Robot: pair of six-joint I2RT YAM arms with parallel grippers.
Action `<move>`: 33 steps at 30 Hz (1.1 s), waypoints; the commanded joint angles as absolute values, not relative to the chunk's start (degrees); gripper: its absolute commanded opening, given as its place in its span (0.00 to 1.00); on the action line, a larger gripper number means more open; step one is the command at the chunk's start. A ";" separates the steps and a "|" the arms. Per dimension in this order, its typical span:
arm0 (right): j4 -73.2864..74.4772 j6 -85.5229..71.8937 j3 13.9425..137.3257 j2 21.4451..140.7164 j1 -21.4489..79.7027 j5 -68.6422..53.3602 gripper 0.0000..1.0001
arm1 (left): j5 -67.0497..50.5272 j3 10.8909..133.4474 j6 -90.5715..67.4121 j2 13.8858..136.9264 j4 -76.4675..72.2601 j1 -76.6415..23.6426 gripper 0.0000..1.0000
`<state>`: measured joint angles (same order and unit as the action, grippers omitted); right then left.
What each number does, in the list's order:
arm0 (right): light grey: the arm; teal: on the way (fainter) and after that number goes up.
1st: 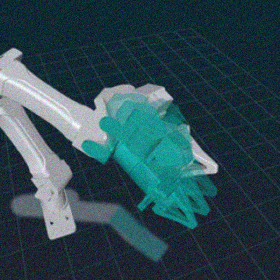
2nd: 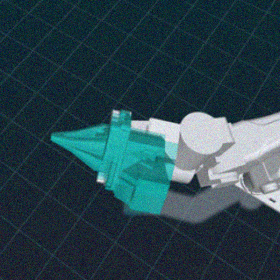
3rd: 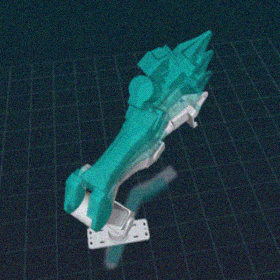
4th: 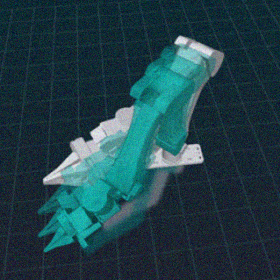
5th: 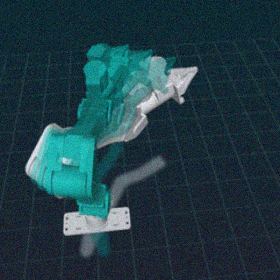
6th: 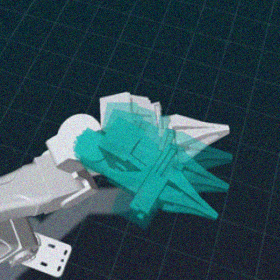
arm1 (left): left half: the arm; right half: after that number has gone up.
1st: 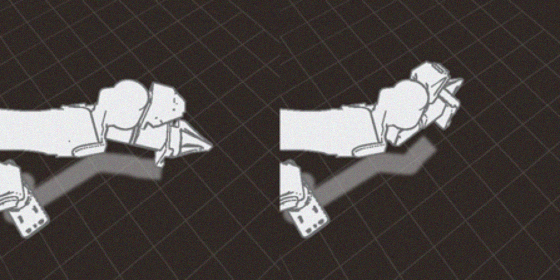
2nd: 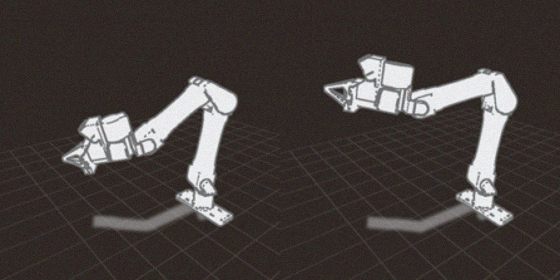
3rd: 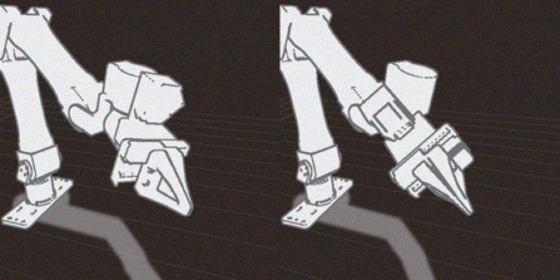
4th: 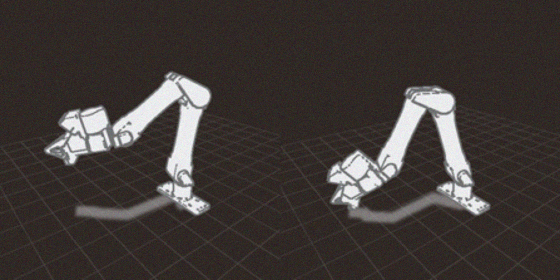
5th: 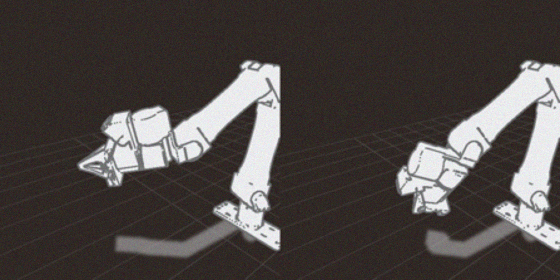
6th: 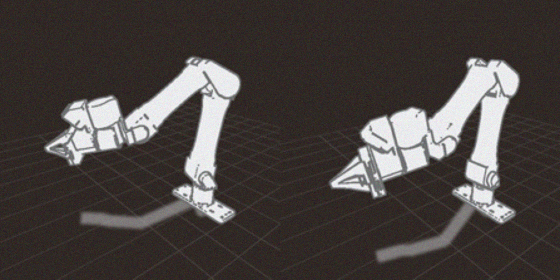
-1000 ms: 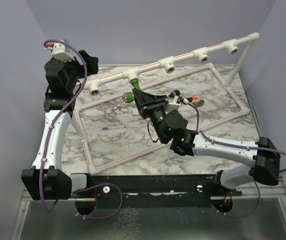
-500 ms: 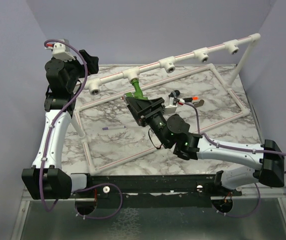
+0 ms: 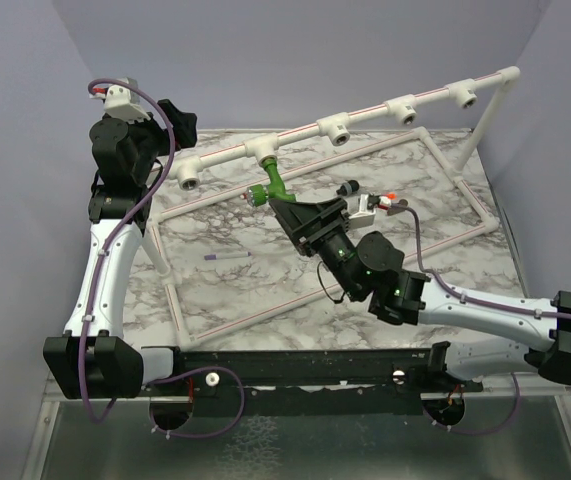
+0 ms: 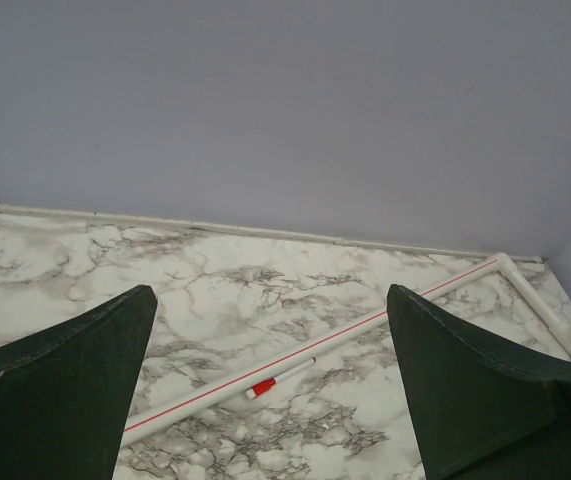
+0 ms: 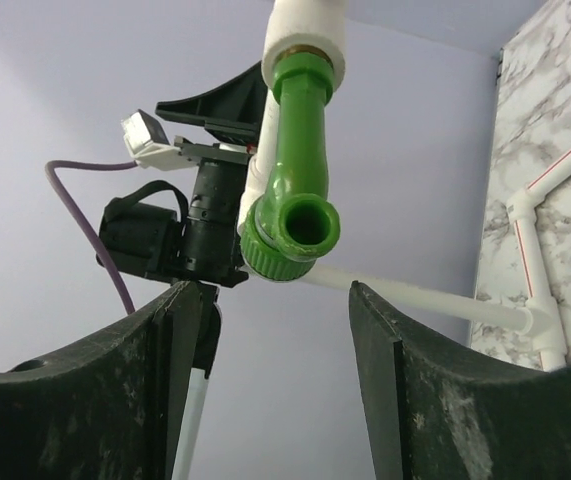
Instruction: Install the water faucets
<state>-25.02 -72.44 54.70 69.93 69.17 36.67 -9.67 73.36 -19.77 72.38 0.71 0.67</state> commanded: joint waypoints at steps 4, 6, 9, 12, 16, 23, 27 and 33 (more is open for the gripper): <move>-19.28 -59.87 52.82 63.82 69.26 41.36 0.66 | -10.63 68.82 -20.26 76.02 11.17 0.97 0.99; -18.86 -53.53 53.04 62.76 69.26 42.09 0.66 | -10.75 68.76 -20.38 76.06 11.11 0.92 0.99; -19.84 -42.19 53.86 61.19 69.26 42.06 0.66 | -10.74 68.82 -20.39 76.03 11.12 0.97 0.99; -20.19 -29.15 54.91 60.54 69.26 40.62 0.66 | -10.77 68.82 -20.39 76.02 11.09 0.97 0.99; -19.15 -14.30 56.25 60.38 69.26 38.11 0.69 | -10.71 68.82 -20.30 75.89 11.16 0.97 0.99; -13.04 13.06 59.24 60.13 69.26 29.08 0.72 | -10.77 68.82 -20.34 75.92 11.16 0.97 0.99; -9.29 26.51 59.77 59.05 69.30 23.48 0.73 | -10.87 68.82 -20.32 75.91 11.21 0.97 0.99; -6.01 45.13 60.16 59.04 69.26 19.58 0.77 | -10.76 68.82 -20.30 75.93 11.16 0.97 0.99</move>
<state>-9.96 27.38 58.74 59.68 69.17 24.69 -9.67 73.36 -19.97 72.44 0.54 0.67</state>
